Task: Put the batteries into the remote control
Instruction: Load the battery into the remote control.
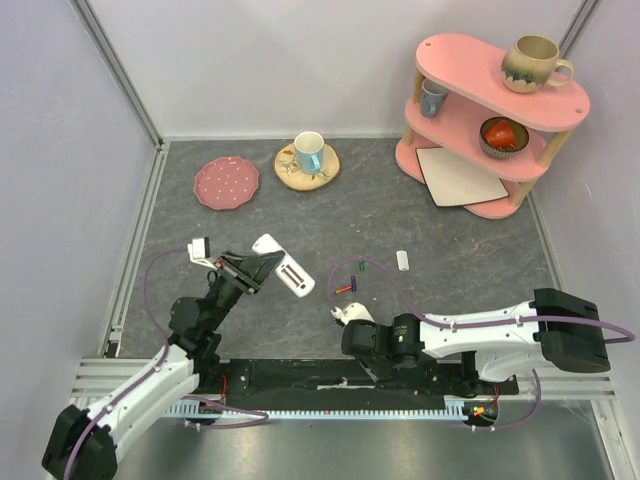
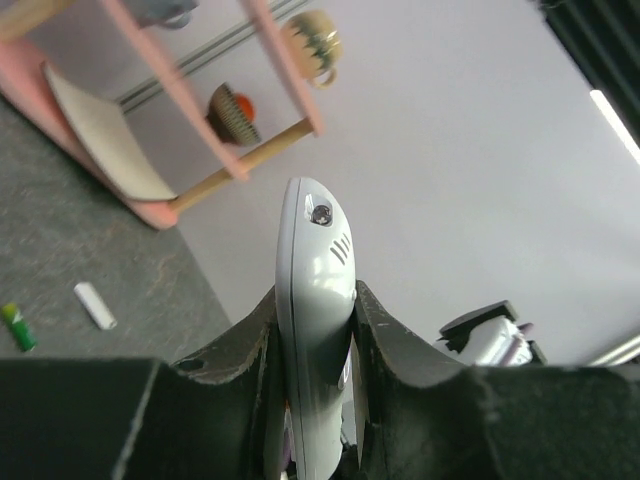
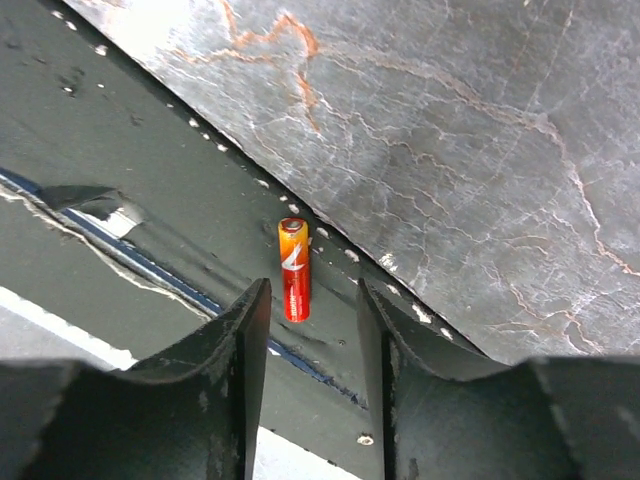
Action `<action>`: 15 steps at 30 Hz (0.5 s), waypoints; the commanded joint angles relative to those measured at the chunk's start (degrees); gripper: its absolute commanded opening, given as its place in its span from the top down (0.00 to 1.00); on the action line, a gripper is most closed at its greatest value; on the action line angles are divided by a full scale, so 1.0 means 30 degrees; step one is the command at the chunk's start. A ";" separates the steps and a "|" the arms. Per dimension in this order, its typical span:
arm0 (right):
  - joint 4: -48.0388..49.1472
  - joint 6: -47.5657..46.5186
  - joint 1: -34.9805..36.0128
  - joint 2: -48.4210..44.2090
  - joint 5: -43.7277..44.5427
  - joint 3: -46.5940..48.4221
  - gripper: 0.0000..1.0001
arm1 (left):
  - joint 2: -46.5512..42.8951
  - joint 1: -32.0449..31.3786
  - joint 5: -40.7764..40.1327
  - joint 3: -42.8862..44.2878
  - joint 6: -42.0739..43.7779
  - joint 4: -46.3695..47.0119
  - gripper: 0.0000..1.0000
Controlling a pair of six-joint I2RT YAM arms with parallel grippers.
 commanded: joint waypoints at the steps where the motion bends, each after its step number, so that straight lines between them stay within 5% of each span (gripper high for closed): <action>1: 0.1044 0.0480 0.0091 0.0254 0.0731 -0.0389 0.55 | -0.2770 0.0087 -0.0859 -0.2650 0.1422 -0.0434 0.98; 9: 0.1162 0.0070 0.0178 0.0430 0.0614 -0.0535 0.63 | -0.4303 0.0087 -0.0919 -0.2885 0.1453 -0.2342 0.98; 15: 0.0987 0.0245 0.0471 0.0254 0.0409 -0.0682 0.60 | -0.3513 0.0088 -0.0772 -0.2738 0.1424 -0.2050 0.98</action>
